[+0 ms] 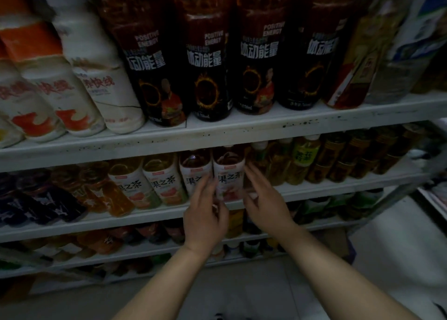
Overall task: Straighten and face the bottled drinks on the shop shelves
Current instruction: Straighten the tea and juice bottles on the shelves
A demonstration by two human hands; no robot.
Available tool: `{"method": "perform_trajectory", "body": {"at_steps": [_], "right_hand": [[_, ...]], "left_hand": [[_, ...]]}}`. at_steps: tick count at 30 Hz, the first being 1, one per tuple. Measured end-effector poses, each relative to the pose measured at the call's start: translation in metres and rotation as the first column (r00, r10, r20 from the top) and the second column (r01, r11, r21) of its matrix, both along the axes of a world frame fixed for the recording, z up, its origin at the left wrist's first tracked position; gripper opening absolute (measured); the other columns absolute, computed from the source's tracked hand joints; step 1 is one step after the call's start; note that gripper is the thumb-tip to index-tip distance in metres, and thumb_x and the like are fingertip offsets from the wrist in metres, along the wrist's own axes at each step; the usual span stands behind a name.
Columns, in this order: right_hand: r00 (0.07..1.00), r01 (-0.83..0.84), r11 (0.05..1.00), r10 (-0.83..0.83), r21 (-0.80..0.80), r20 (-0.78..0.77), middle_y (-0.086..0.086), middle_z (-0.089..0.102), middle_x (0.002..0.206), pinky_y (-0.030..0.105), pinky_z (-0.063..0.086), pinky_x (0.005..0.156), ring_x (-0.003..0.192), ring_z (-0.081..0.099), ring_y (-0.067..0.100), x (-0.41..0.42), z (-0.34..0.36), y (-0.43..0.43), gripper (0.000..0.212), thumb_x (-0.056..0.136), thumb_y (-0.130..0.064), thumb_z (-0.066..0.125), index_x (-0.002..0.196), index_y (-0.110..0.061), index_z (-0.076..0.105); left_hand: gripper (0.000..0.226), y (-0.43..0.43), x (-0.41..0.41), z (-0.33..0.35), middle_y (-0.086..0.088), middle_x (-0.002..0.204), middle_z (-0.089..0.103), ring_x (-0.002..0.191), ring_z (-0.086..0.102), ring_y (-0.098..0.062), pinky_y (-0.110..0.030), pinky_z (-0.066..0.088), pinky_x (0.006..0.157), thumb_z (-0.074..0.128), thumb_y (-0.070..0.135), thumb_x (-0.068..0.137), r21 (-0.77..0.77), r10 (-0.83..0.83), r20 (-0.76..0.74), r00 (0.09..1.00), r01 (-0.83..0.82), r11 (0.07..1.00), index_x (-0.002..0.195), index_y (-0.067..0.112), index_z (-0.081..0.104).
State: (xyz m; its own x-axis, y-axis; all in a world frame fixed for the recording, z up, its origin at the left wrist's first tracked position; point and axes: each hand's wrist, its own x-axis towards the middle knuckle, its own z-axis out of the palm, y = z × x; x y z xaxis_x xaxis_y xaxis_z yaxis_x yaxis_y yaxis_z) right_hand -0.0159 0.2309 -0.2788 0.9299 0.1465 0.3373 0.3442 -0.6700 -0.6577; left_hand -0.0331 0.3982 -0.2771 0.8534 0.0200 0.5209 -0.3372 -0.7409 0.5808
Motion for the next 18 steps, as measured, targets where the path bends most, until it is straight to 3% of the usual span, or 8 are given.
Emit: {"method": "perform_trajectory", "body": {"at_steps": [2,3,6,9,14,18], "right_hand": [[0.988,0.148,0.989,-0.147,0.011,-0.038,-0.011,0.032,0.146,0.001,0.027,0.093,0.122,0.034,-0.008,-0.008,-0.004,-0.016,0.052,0.094,-0.028,0.052,0.143,-0.024,0.036],[0.973,0.227,0.974,-0.226,0.002,-0.037,-0.006,0.041,0.141,-0.001,0.028,0.088,0.115,0.037,-0.009,-0.010,-0.004,-0.026,0.047,0.094,-0.027,0.053,0.139,-0.020,0.043],[0.927,0.375,0.927,-0.376,0.020,0.012,0.003,0.055,0.127,0.017,0.041,0.085,0.109,0.053,0.010,-0.008,0.010,-0.054,0.038,0.093,-0.022,0.055,0.129,-0.015,0.054],[0.902,0.427,0.904,-0.427,0.020,0.062,0.004,0.058,0.121,0.019,0.038,0.087,0.109,0.054,0.017,0.008,0.033,-0.071,0.035,0.093,-0.022,0.054,0.126,-0.012,0.055],[0.933,0.356,0.932,-0.350,-0.070,0.085,0.009,0.058,0.092,0.021,0.032,0.067,0.087,0.056,0.025,0.043,0.054,-0.078,0.012,0.091,-0.011,0.051,0.100,-0.006,0.057],[0.956,0.294,0.945,-0.289,-0.142,0.055,0.017,0.065,0.099,0.025,0.036,0.070,0.090,0.060,0.031,0.059,0.060,-0.081,0.019,0.090,-0.014,0.053,0.103,-0.004,0.062]], "left_hand": [[0.045,-0.012,0.002,0.006,-0.001,0.132,0.054,0.121,0.040,0.002,-0.027,0.043,0.088,0.058,0.021,0.083,0.001,-0.116,-0.021,0.993,0.116,0.993,0.128,0.013,0.057],[0.042,-0.019,0.006,0.011,-0.002,0.129,0.056,0.118,0.048,-0.007,-0.027,0.044,0.088,0.058,0.021,0.085,0.006,-0.167,-0.044,0.985,0.167,0.986,0.126,0.012,0.059],[0.044,-0.048,0.022,0.029,-0.003,0.133,0.054,0.117,0.053,-0.017,-0.023,0.039,0.091,0.059,0.024,0.091,-0.018,-0.214,-0.121,0.969,0.214,0.977,0.133,0.014,0.053],[0.047,-0.081,0.038,0.046,-0.005,0.132,0.054,0.117,0.050,-0.018,-0.022,0.037,0.089,0.056,0.027,0.091,-0.073,-0.133,-0.180,0.975,0.121,0.990,0.135,0.013,0.049],[0.031,-0.117,0.063,0.064,-0.012,0.102,0.062,0.096,0.060,-0.027,-0.033,0.049,0.075,0.061,0.031,0.087,-0.142,0.155,-0.293,0.943,-0.204,0.969,0.106,0.007,0.060],[0.034,-0.133,0.077,0.071,-0.010,0.083,0.068,0.076,0.063,-0.026,-0.030,0.047,0.060,0.065,0.043,0.082,-0.033,0.274,-0.367,0.889,-0.307,0.951,0.085,0.010,0.067]]}}
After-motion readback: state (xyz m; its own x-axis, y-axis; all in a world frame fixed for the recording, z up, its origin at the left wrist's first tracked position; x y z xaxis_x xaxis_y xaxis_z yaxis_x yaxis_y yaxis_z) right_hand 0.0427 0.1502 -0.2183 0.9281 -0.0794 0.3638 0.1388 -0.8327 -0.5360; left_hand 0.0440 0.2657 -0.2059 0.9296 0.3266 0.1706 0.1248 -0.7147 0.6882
